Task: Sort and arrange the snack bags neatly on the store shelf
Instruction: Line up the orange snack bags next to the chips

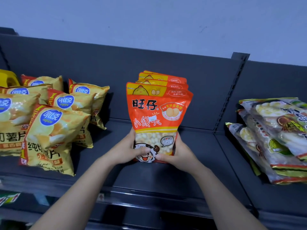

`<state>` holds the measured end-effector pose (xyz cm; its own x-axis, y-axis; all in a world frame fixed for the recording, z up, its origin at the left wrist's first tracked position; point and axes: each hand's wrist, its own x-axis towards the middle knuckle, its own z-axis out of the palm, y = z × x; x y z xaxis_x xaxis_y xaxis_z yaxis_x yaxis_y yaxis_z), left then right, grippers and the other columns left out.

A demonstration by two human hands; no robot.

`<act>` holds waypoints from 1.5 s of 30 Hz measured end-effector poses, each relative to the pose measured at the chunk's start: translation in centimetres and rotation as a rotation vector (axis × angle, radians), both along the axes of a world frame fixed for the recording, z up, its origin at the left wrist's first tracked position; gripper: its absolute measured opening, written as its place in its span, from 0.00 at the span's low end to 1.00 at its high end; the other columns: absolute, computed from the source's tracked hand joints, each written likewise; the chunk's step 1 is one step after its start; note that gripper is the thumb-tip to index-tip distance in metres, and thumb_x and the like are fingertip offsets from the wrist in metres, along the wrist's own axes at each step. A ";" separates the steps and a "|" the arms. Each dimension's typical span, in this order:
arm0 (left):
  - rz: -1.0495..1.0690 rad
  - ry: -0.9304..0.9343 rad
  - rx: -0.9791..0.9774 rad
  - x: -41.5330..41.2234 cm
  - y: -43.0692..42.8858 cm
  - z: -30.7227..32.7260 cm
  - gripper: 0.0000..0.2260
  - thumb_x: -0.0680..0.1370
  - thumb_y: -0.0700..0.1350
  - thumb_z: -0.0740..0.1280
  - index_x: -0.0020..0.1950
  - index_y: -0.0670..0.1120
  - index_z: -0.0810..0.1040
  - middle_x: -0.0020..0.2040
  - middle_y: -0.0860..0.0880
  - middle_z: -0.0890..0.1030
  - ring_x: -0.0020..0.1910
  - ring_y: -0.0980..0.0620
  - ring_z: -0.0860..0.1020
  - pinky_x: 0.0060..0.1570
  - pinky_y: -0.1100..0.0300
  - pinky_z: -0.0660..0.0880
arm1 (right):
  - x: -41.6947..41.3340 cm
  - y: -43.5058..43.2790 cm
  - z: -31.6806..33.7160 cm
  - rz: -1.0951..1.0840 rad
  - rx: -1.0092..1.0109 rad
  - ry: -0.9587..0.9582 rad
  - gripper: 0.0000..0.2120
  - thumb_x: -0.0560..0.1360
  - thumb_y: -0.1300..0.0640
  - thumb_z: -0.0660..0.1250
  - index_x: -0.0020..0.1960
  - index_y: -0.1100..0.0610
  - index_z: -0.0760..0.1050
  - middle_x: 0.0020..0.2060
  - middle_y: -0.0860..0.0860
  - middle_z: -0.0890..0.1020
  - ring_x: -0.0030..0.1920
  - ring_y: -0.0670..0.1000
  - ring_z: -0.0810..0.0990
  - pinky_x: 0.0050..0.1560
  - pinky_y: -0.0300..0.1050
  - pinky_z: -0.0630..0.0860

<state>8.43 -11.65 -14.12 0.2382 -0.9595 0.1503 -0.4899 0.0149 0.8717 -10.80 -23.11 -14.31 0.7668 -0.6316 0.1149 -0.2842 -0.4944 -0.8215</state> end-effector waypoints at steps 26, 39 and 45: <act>0.040 -0.099 0.206 0.8 2.5 3.9 0.29 0.76 0.51 0.69 0.75 0.52 0.63 0.68 0.52 0.74 0.66 0.53 0.73 0.67 0.49 0.70 | 0.7 0.9 0.7 -0.072 0.077 -0.059 0.39 0.67 0.40 0.76 0.72 0.44 0.62 0.61 0.40 0.77 0.62 0.46 0.76 0.64 0.47 0.72; 0.047 -0.085 0.206 0.7 1.9 4.8 0.28 0.76 0.47 0.71 0.73 0.50 0.65 0.68 0.50 0.73 0.67 0.50 0.72 0.67 0.50 0.70 | 0.6 1.1 1.2 -0.113 0.120 -0.125 0.38 0.66 0.42 0.77 0.71 0.45 0.64 0.60 0.40 0.77 0.62 0.46 0.75 0.62 0.48 0.72; 0.038 0.005 0.209 1.7 0.9 4.2 0.47 0.66 0.51 0.79 0.77 0.54 0.55 0.74 0.52 0.66 0.73 0.50 0.63 0.70 0.54 0.62 | 1.2 -0.1 1.6 -0.035 0.340 -0.214 0.55 0.56 0.45 0.81 0.76 0.45 0.56 0.61 0.44 0.79 0.57 0.43 0.81 0.55 0.44 0.79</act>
